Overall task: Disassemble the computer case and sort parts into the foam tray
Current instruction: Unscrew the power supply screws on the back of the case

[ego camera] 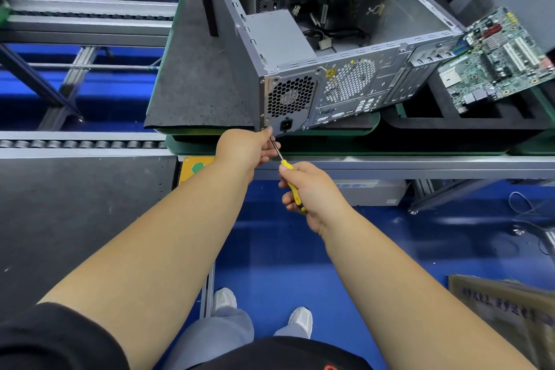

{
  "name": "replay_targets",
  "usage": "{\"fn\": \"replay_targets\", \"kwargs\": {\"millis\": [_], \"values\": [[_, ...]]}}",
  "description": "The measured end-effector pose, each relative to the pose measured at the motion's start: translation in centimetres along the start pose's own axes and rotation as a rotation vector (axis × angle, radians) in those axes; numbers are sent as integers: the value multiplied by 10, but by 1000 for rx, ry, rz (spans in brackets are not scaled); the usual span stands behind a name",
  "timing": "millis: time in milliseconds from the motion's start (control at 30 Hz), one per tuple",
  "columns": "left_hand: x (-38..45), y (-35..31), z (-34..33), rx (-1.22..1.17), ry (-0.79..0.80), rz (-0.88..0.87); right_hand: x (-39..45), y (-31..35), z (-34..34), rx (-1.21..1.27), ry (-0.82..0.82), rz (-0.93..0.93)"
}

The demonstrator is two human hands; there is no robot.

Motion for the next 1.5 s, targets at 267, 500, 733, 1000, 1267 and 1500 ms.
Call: {"fn": "replay_targets", "kwargs": {"millis": [267, 500, 733, 1000, 1267, 1500], "values": [[-1, 1, 0, -36, 8, -1, -1, -3, -9, 183, 58, -101], [-4, -1, -1, -52, 25, -6, -4, 2, -7, 105, 43, -99], [-5, 1, -1, -86, 16, -6, -2, -4, -7, 115, 30, -61], [-4, 1, -2, -99, 12, 2, 4, -10, -5, 105, -9, -16], [-6, 1, -4, -125, 10, 27, -3, 0, -13, -28, -9, -110], [-7, 5, -7, -230, 11, 52, -2, 2, -4, -103, -21, -23]]}}
Point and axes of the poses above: each hand's wrist, its own x-axis towards the middle knuckle, its own z-axis out of the back of the hand, y = z × x, the point moved 6 cm from there along x, towards the middle knuckle, and after that the axes turned 8 degrees about x, right-handed, at the moved point
